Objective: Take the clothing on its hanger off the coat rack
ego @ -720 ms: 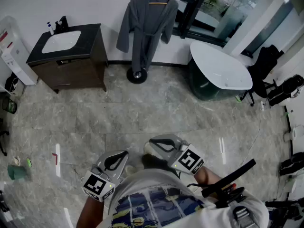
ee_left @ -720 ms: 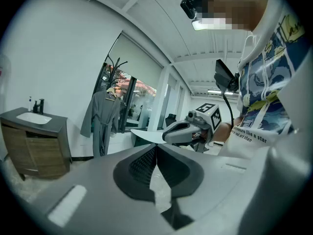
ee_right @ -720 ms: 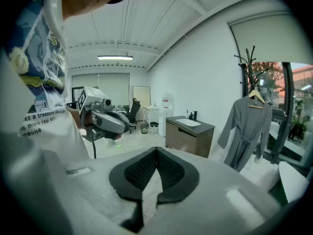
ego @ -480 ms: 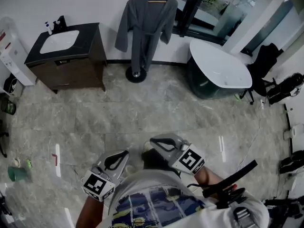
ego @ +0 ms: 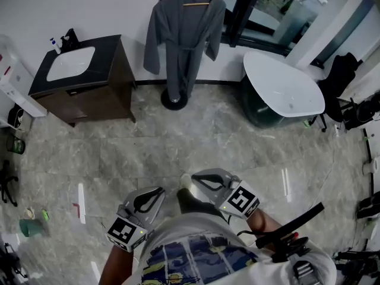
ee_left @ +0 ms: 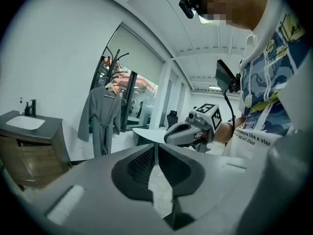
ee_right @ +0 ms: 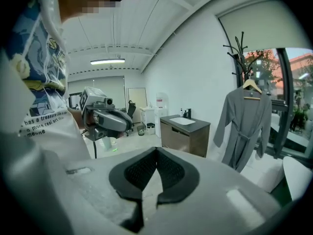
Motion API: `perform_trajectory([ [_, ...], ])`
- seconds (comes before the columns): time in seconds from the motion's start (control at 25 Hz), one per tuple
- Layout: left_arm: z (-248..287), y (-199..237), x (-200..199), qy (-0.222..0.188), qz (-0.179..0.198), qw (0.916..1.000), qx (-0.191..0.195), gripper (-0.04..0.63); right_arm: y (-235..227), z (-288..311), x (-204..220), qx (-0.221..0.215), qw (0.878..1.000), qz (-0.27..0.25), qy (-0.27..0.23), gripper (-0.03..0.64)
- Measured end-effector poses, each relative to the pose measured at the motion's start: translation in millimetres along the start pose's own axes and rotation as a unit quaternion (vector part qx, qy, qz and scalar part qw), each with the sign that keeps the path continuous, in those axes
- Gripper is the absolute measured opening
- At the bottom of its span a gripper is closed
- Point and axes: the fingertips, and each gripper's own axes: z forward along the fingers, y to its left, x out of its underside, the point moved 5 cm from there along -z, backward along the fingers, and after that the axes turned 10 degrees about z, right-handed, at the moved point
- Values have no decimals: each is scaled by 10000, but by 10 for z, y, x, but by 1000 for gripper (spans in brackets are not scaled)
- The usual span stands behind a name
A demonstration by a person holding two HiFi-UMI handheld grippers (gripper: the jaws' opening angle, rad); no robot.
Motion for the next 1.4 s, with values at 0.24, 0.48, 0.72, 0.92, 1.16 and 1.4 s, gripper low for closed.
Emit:
perform_trajectory([
  [0.24,655,667,-322,197,203,9996,-41,37,-889,87,-373,-91,9998,58,-192,3],
  [0.48,1366,1404,-745,17,338,9993,-143,64,-1735,51,-626,88,9997,-71,-235,68],
  [0.72,1949,2145,-1064,84,609,9978,-253,97,-2362,28,-610,672,9974,170,-194,80],
  [0.92,2252,3185,-1399,-7,865,9955,-373,140,-2774,131,-622,1238,9905,524,-292,86],
  [1.16,2671,4544,-2216,-115,1575,9853,-647,190,-3238,257,-861,2034,9727,940,-611,92],
  [1.4,3385,5509,-2754,102,1916,9805,-421,256,-3452,388,-1137,2538,9582,1056,-796,92],
])
